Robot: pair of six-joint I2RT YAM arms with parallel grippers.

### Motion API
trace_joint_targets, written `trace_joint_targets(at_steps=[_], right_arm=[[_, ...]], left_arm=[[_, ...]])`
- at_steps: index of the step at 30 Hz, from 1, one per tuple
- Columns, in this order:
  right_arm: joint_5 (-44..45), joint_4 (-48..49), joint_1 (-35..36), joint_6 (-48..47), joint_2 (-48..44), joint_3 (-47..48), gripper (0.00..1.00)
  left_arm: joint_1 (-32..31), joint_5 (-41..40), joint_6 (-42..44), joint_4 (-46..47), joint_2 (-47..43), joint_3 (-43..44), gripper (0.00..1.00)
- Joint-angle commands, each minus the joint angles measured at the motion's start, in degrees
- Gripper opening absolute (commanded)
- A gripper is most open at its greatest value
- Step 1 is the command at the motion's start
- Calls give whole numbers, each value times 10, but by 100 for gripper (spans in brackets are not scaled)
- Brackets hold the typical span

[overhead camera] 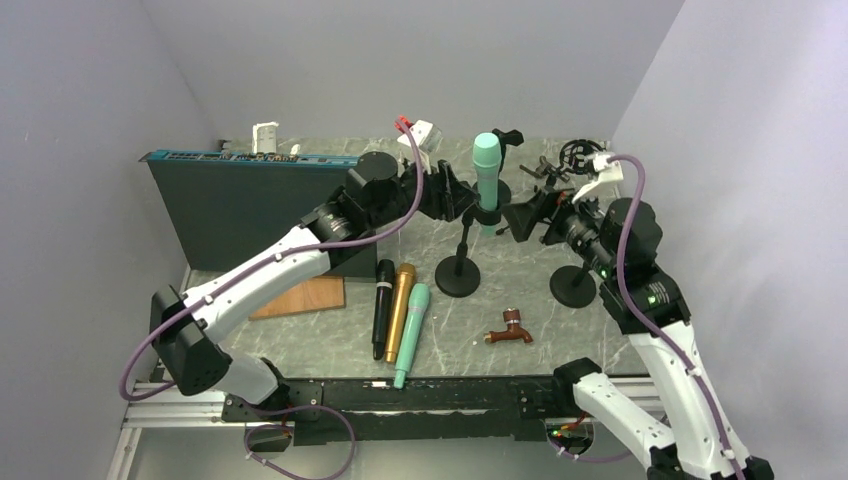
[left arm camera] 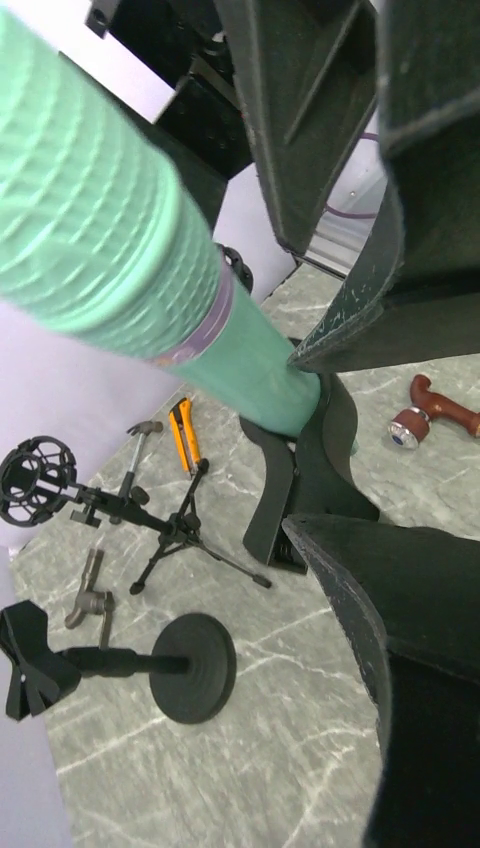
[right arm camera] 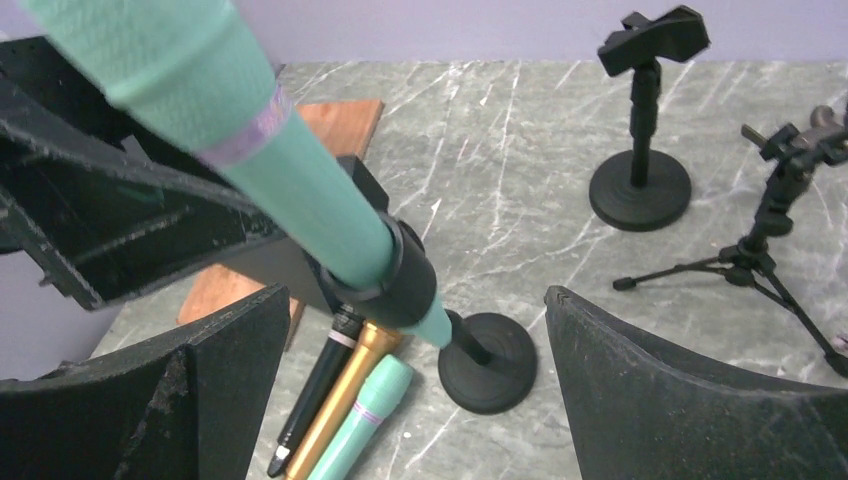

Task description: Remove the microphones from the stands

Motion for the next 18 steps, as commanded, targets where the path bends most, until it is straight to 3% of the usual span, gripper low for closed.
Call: trace_joint_targets(at_steps=[1,3,7,14,18], right_arm=[[-3,14,30,2,42,60,100],[29,15,63,0,63,79,100],[116,2,139,-5,111,118,100],[305,0,242,-5,151,148,98],[424,11,286,-20,177,156,87]], left_arm=[[3,-22,40,-15,-53,-6,61],[7,-16,52,-12,-70,-16,68],[21,7,77,-28,-97,-24,99],[70,103,138,-63,-144,-36,99],[72,102,192,-80,-174,-50,99]])
